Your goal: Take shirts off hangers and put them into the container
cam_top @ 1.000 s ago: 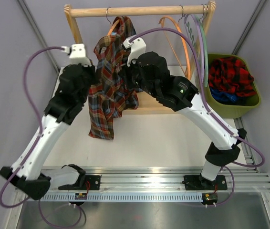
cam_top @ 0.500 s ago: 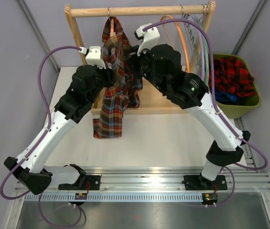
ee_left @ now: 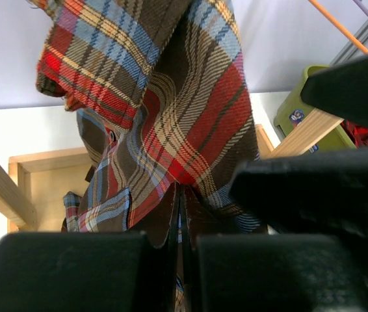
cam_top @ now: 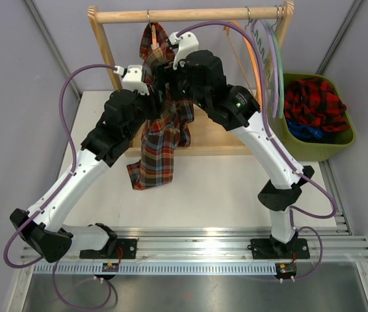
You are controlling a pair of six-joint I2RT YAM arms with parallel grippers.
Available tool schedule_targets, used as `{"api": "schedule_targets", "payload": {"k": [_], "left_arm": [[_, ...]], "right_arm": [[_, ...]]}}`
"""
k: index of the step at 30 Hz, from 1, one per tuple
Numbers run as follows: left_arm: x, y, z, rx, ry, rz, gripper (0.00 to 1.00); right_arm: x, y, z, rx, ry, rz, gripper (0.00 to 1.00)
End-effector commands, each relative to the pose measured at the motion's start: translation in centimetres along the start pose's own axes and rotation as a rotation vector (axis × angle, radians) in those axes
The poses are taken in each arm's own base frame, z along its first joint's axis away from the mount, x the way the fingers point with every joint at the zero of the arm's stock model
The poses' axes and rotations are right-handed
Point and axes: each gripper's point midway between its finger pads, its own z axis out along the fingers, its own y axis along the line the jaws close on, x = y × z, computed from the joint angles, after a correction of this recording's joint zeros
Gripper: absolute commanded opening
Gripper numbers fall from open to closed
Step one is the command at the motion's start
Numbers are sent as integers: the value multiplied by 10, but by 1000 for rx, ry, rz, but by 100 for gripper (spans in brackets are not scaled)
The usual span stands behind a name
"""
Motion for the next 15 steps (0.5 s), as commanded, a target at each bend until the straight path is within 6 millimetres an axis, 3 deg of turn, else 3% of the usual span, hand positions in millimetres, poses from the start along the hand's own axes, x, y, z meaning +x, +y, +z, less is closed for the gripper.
{"api": "schedule_targets", "payload": {"k": [1, 5, 11, 15], "left_arm": [[-13, -12, 2, 51, -56, -27, 0], [-18, -15, -4, 71, -67, -46, 0], [-16, -18, -14, 95, -67, -72, 0], [-17, -16, -20, 98, -75, -77, 0]], "right_arm": [[-28, 9, -19, -62, -69, 16, 81], [-31, 4, -19, -37, -85, 11, 80], [-21, -10, 4, 7, -70, 14, 77], [-8, -21, 23, 13, -40, 52, 67]]}}
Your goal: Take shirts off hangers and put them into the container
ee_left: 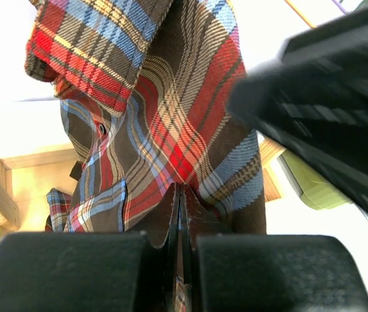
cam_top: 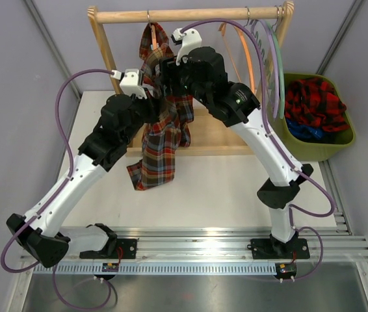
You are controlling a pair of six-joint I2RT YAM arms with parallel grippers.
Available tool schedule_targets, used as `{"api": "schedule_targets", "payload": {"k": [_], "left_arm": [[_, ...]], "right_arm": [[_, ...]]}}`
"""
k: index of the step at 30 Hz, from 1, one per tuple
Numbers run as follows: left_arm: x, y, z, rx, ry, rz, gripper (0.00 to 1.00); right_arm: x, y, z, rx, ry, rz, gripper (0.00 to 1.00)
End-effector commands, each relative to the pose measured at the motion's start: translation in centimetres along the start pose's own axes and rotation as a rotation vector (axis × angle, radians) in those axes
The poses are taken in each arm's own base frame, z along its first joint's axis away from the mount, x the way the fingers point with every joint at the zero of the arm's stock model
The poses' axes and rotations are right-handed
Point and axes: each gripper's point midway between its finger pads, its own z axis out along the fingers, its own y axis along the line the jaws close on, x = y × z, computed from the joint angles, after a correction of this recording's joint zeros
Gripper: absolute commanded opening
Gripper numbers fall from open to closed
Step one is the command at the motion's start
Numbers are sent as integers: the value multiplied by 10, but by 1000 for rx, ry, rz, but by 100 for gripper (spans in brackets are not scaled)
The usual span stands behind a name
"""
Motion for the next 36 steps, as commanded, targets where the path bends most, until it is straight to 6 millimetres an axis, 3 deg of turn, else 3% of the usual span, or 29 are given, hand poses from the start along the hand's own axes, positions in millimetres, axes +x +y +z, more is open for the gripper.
{"api": "schedule_targets", "payload": {"k": [1, 5, 11, 16, 18, 20, 21, 22, 27, 28, 31, 34, 36], "left_arm": [[-21, -12, -12, 56, -74, -34, 0], [-21, -11, -12, 55, -77, -28, 0], [-20, -14, -12, 68, -77, -33, 0], [-29, -22, -36, 110, -69, -44, 0], [-34, -20, -59, 107, -67, -30, 0], [-27, -10, -74, 78, -45, -22, 0], [-34, -7, -92, 82, -72, -26, 0], [-28, -3, -101, 75, -54, -21, 1], [-17, 17, -154, 57, -66, -47, 24], [-12, 18, -160, 63, -59, -60, 38], [2, 23, -176, 75, -48, -83, 57], [11, 24, -185, 85, -27, -95, 64], [14, 23, -188, 95, -18, -96, 76]], "right_arm": [[-2, -12, 19, 8, -21, 40, 66], [15, -15, 37, -8, 20, 66, 65], [20, -15, 47, -3, 21, 68, 60], [20, -30, 48, 64, 13, 38, 36], [15, -32, 43, 72, 7, 29, 18], [8, -34, 34, 77, -9, 20, 7], [5, -36, 31, 83, -17, 15, 0], [-5, -37, 20, 84, -40, 16, 0], [-22, -41, -2, 88, -79, -13, 0], [-26, -41, -6, 84, -91, -16, 0], [-58, -41, -33, 70, -189, -32, 0], [-76, -42, -49, 64, -247, -50, 0], [-84, -43, -57, 64, -273, -81, 0]]}}
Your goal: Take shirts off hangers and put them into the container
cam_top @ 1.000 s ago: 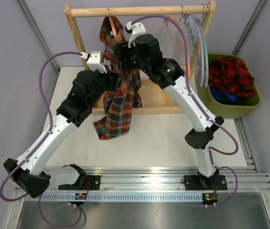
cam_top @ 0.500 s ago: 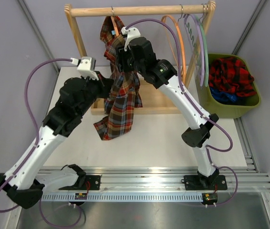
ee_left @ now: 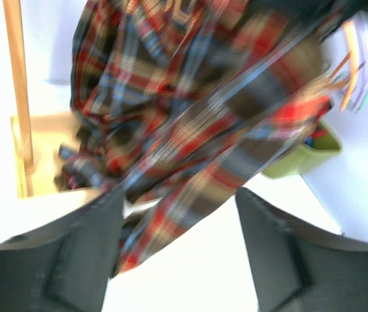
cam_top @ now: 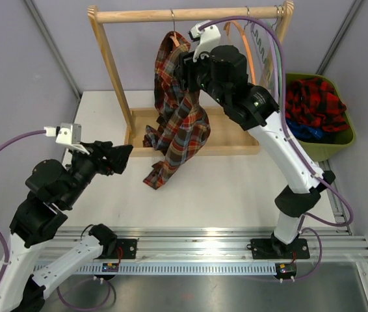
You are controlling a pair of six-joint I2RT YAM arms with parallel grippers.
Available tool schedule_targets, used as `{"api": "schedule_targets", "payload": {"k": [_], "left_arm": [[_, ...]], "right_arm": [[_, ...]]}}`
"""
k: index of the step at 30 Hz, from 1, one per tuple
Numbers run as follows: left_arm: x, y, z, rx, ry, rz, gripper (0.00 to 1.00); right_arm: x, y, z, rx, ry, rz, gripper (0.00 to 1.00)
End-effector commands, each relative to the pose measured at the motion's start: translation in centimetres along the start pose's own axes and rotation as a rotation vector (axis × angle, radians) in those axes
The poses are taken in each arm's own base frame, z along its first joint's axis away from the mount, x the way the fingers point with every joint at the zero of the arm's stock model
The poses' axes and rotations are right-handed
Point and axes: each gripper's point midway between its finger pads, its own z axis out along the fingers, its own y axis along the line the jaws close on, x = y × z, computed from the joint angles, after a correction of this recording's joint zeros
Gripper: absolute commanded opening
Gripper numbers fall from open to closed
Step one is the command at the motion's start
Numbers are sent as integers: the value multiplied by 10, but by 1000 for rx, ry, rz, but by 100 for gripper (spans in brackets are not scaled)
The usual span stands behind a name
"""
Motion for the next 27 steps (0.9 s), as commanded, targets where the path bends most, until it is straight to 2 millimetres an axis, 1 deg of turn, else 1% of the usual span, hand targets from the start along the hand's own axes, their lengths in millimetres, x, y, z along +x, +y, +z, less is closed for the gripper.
{"api": "schedule_targets", "payload": {"k": [1, 2, 3, 4, 5, 7, 9, 12, 15, 18, 19, 20, 21, 22, 23, 24, 25, 27], "left_arm": [[20, 2, -3, 6, 70, -10, 79], [20, 2, -4, 6, 67, -14, 93], [21, 2, -5, 7, 67, -14, 99], [22, 4, -5, 1, 66, -15, 99], [22, 4, -6, 3, 62, -15, 99], [24, 4, -6, 3, 67, -16, 99], [25, 5, -5, 2, 67, -19, 99], [27, 5, -6, 4, 67, -29, 99], [29, 8, -8, -6, 65, -33, 99], [30, 9, -10, -8, 62, -34, 99], [29, 9, -11, -7, 58, -35, 99], [30, 10, -11, -10, 60, -35, 99], [30, 10, -11, -12, 60, -31, 99], [30, 11, -12, -15, 59, -31, 99], [30, 11, -12, -13, 58, -31, 99], [29, 11, -13, -13, 56, -30, 99], [29, 11, -14, -13, 55, -30, 99], [30, 12, -14, -19, 57, -28, 99]], "right_arm": [[-83, -14, -46, 17, -259, -18, 0], [-86, -15, -50, 18, -270, -25, 0], [-89, -15, -53, 18, -282, -30, 0], [-98, -17, -61, 19, -314, -27, 0], [-95, -18, -60, 22, -310, -44, 0], [-98, -18, -65, 22, -328, -54, 0], [-99, -22, -63, 41, -343, -79, 0], [-103, -25, -55, 70, -364, -114, 0], [-106, -21, -48, 58, -357, -120, 0], [-100, -19, -35, 60, -304, -120, 0], [-93, -18, -27, 61, -268, -128, 14], [-88, -17, -22, 55, -249, -121, 26], [-83, -15, -18, 51, -229, -119, 46], [-72, -14, -10, 49, -188, -116, 58], [-65, -15, -6, 61, -164, -114, 62], [-57, -18, -2, 81, -137, -116, 63], [-42, -27, 2, 134, -86, -130, 64], [-30, -33, 2, 176, -44, -140, 66]]}}
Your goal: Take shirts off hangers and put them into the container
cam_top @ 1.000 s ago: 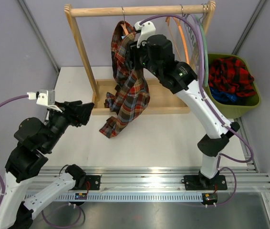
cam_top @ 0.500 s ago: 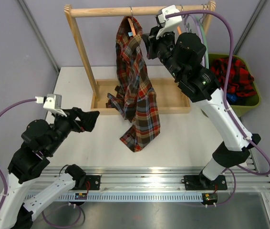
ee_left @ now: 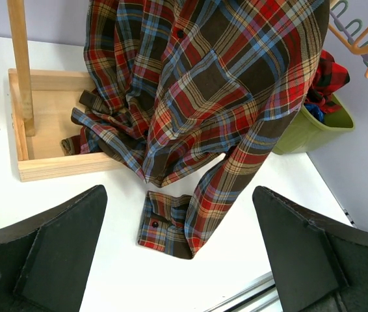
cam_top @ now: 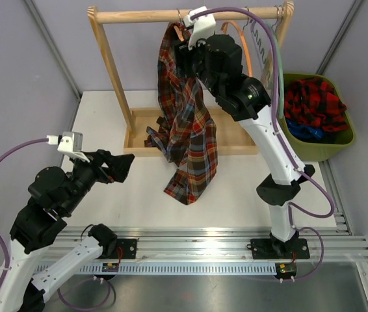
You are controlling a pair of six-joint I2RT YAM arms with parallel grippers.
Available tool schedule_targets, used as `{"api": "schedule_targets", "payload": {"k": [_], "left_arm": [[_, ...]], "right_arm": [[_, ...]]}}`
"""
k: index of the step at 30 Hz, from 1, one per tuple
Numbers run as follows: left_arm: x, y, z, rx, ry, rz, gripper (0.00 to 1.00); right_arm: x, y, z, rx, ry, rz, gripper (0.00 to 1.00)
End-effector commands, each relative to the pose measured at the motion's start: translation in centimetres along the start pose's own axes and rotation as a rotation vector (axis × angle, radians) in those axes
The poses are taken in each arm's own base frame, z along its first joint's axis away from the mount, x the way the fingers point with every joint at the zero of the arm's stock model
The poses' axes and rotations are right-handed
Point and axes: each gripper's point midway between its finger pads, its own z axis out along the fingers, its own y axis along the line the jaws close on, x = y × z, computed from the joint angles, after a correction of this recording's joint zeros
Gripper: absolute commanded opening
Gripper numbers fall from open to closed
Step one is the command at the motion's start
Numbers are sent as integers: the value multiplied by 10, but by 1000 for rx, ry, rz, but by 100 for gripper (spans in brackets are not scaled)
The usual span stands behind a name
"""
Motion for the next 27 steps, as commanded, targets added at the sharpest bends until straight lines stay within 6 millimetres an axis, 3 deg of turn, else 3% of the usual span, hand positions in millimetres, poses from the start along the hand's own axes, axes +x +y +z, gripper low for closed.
{"api": "schedule_targets", "payload": {"k": [1, 6, 9, 12, 13, 15, 23, 27], "left_arm": [[-6, -2, -3, 12, -29, 2, 99], [-7, -3, -1, 16, -30, 3, 99], [-7, -4, 0, 20, -32, 2, 99], [-5, -2, -1, 14, -28, 3, 99], [-5, -1, -2, 14, -32, 1, 99], [-4, 0, -4, 8, -31, 6, 99], [0, 4, -6, 1, -34, 1, 97], [3, 4, -4, 3, -27, 0, 97]], "right_arm": [[39, -17, -12, 105, 152, -52, 66], [39, -25, -25, 139, 160, -54, 66], [56, -22, -19, 140, 204, -72, 59], [71, -19, -9, 131, 230, -66, 37], [73, -17, -5, 130, 229, -64, 4], [68, -15, -3, 117, 210, -53, 0], [5, -16, -21, 64, 8, -31, 0], [-44, -27, -46, 73, -156, -17, 0]]}}
